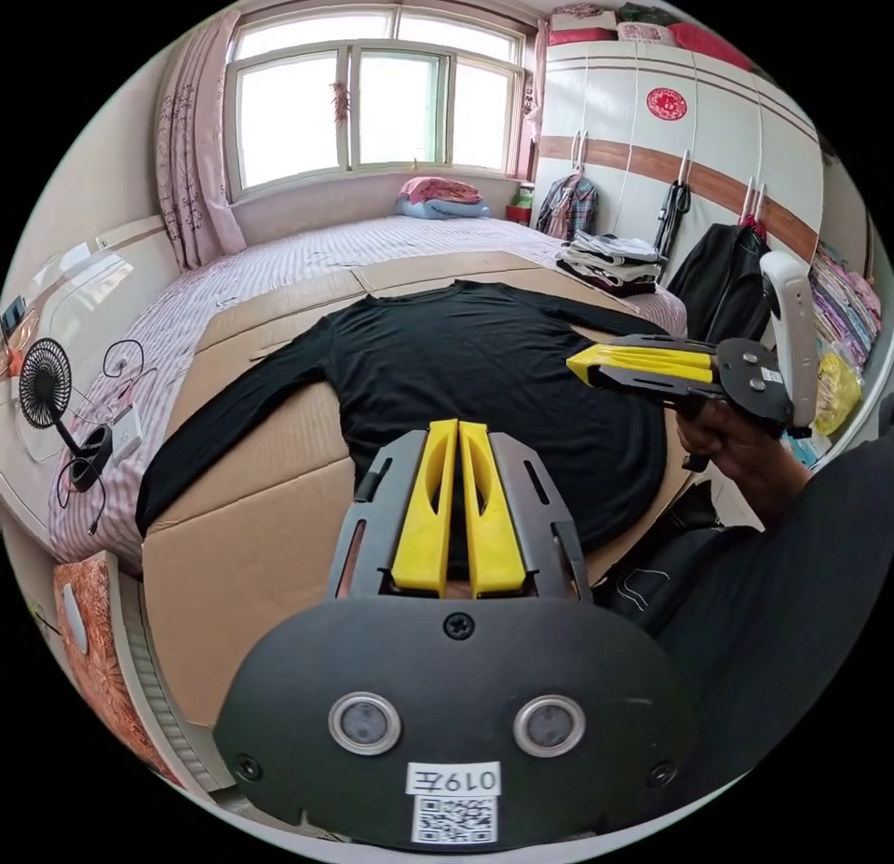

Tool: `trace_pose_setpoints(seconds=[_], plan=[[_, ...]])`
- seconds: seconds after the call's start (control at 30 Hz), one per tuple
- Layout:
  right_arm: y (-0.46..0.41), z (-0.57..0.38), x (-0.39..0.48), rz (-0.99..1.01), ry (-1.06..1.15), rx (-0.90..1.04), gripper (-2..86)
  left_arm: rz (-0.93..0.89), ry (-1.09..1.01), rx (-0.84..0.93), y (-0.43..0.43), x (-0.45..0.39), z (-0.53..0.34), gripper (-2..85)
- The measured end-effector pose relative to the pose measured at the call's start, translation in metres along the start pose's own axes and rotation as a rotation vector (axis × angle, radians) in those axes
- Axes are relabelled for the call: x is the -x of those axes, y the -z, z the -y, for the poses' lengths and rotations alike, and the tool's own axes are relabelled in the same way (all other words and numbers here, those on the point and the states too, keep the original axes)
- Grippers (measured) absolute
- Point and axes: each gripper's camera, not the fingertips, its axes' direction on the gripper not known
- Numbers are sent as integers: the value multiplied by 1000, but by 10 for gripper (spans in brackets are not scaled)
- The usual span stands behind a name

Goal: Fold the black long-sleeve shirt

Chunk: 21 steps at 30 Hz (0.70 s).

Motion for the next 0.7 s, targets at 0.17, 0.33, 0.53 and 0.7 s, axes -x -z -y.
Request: trace_pose_setpoints(seconds=[0.17,0.33,0.53,0.7], plan=[[-17,34,44,96,66,31,-10,20,126,5,12,54,-26,12],[-30,59,71,157,114,35,-10,236,293,9,40,129,-66,11],[-42,92,94,332,136,5,-10,334,580,15,84,256,-131,19],[-49,127,132,426,217,-10,-10,451,678,19,94,345,-176,55]])
